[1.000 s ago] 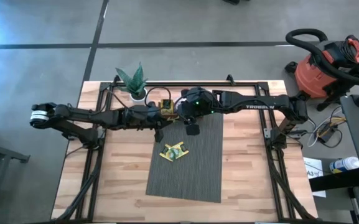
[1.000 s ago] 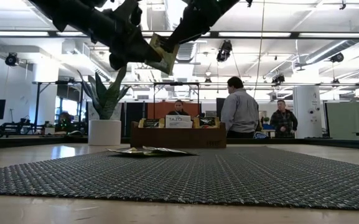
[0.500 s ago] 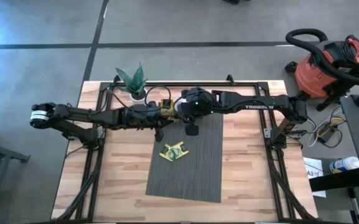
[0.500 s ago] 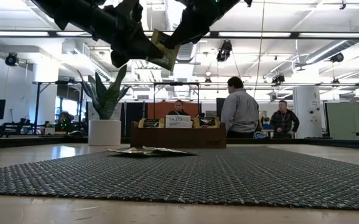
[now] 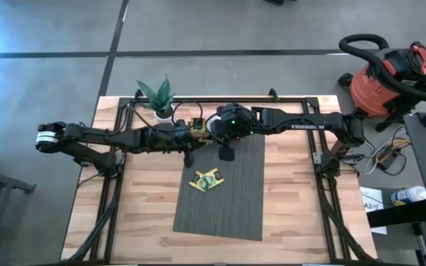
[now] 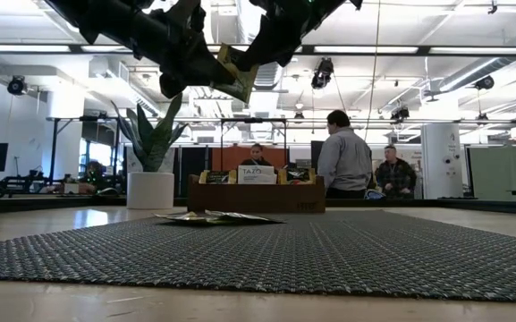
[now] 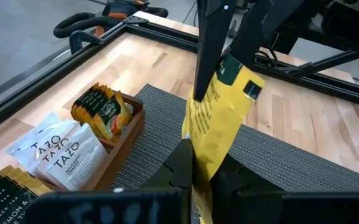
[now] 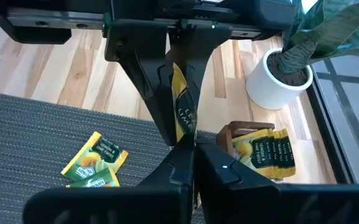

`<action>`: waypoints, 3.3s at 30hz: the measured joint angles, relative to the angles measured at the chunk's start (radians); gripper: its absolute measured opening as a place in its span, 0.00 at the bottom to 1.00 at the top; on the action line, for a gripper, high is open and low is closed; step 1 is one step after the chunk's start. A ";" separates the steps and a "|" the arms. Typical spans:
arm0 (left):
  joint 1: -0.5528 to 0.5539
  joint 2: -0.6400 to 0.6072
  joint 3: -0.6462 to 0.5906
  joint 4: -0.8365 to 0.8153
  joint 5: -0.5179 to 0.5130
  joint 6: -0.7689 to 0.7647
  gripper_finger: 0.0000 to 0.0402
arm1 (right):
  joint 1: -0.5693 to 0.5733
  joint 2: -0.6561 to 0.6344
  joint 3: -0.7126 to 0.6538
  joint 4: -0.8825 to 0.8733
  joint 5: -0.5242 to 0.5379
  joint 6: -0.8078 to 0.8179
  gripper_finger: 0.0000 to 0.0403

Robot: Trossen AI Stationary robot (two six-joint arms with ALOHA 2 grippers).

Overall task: Pick & Place Tea
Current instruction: Put the top yellow tea bag into the left compartment of the wooden organizer, then put the right yellow tea bag into the left compartment of the wooden organizer

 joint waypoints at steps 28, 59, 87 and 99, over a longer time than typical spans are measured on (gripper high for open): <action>-0.043 -0.319 -0.010 -0.513 -0.381 -0.291 0.30 | -0.132 0.309 0.255 -0.142 -0.004 0.002 0.02; -0.076 -0.453 -0.122 -0.545 -0.473 -0.391 0.30 | -0.209 0.672 0.691 -0.426 -0.043 -0.006 0.02; -0.076 -0.453 -0.122 -0.545 -0.481 -0.398 0.30 | -0.210 0.668 0.635 -0.449 -0.050 0.042 0.15; -0.076 -0.453 -0.122 -0.545 -0.480 -0.431 0.30 | -0.207 0.622 0.636 -0.486 -0.049 0.010 0.39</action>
